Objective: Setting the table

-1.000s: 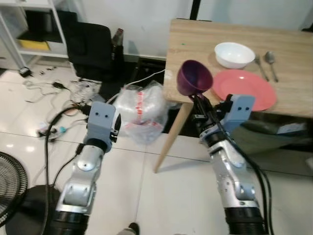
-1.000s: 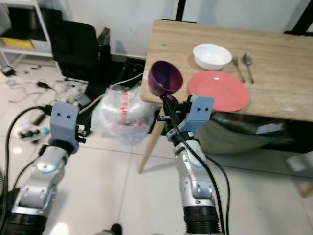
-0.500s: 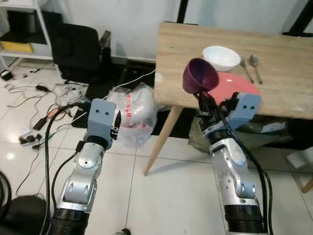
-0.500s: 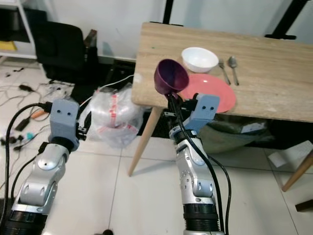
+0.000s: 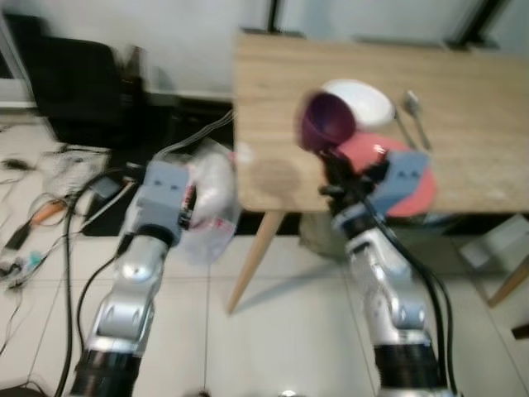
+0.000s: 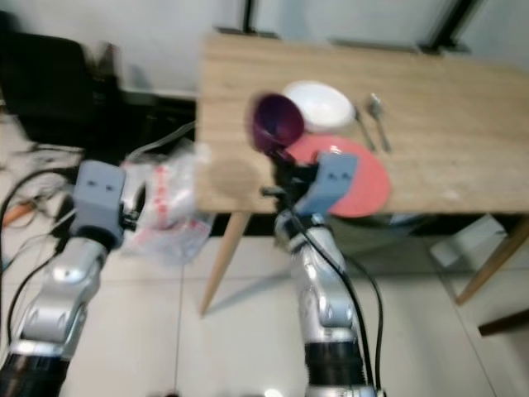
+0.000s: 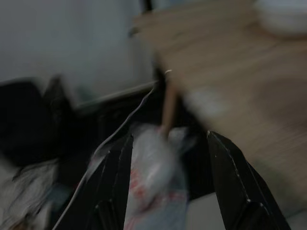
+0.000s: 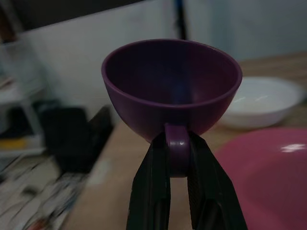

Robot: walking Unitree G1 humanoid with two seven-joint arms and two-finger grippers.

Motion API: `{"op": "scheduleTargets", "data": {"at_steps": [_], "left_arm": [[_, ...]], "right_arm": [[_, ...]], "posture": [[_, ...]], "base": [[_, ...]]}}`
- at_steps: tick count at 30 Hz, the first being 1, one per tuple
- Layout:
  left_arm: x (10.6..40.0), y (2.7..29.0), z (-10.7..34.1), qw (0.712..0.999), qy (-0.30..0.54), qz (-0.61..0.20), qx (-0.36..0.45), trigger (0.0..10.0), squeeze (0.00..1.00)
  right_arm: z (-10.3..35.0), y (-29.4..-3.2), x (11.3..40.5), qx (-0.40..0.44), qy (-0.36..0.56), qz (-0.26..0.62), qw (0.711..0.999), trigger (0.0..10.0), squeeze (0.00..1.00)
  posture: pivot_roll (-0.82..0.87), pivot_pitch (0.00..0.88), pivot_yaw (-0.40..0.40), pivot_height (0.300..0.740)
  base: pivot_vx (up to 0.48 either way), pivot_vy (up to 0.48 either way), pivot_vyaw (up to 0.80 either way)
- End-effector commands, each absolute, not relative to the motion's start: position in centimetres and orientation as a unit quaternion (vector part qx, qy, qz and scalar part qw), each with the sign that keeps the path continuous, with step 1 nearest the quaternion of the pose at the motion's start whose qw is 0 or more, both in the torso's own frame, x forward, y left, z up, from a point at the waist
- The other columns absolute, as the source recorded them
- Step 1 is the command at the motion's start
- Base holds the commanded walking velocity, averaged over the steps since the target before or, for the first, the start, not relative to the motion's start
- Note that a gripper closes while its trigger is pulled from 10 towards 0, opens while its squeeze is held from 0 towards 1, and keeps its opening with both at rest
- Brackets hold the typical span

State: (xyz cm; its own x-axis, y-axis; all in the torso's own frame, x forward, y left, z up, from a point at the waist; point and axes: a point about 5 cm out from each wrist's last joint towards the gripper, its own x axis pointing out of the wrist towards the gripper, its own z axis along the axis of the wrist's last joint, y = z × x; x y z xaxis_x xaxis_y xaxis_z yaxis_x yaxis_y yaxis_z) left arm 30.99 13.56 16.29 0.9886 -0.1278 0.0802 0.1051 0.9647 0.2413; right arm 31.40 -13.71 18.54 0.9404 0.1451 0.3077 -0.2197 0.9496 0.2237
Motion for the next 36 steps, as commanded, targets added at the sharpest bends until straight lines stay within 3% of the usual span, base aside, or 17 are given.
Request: {"op": "scheduleTargets", "data": {"at_steps": [1,15,25,36], "left_arm": [[30.8,13.4,16.0,0.989,-0.045,-0.067,0.120,10.0,0.00],[30.9,13.1,16.0,0.988,-0.047,-0.075,0.123,10.0,0.00],[29.9,11.7,17.0,0.974,-0.054,-0.208,0.079,10.0,0.00],[29.7,11.7,17.7,0.962,-0.039,-0.258,0.075,10.0,0.00]], "right_arm": [[18.4,-13.7,31.3,0.131,-0.143,0.096,0.976,10.0,0.00],[18.5,-12.9,31.1,0.108,-0.142,0.140,0.974,10.0,0.00],[18.3,-14.1,32.6,0.003,-0.129,0.075,0.989,10.0,0.00],[16.4,-16.4,33.0,-0.067,-0.065,0.022,0.995,10.0,0.00]], "posture": [[-0.11,0.021,0.000,0.740],[-0.12,0.019,0.002,0.740],[-0.11,0.023,-0.005,0.740],[-0.12,0.024,-0.008,0.740]], "base": [[0.465,0.000,0.00],[0.364,0.000,0.00],[0.000,0.000,0.00],[0.000,0.000,0.00]]}}
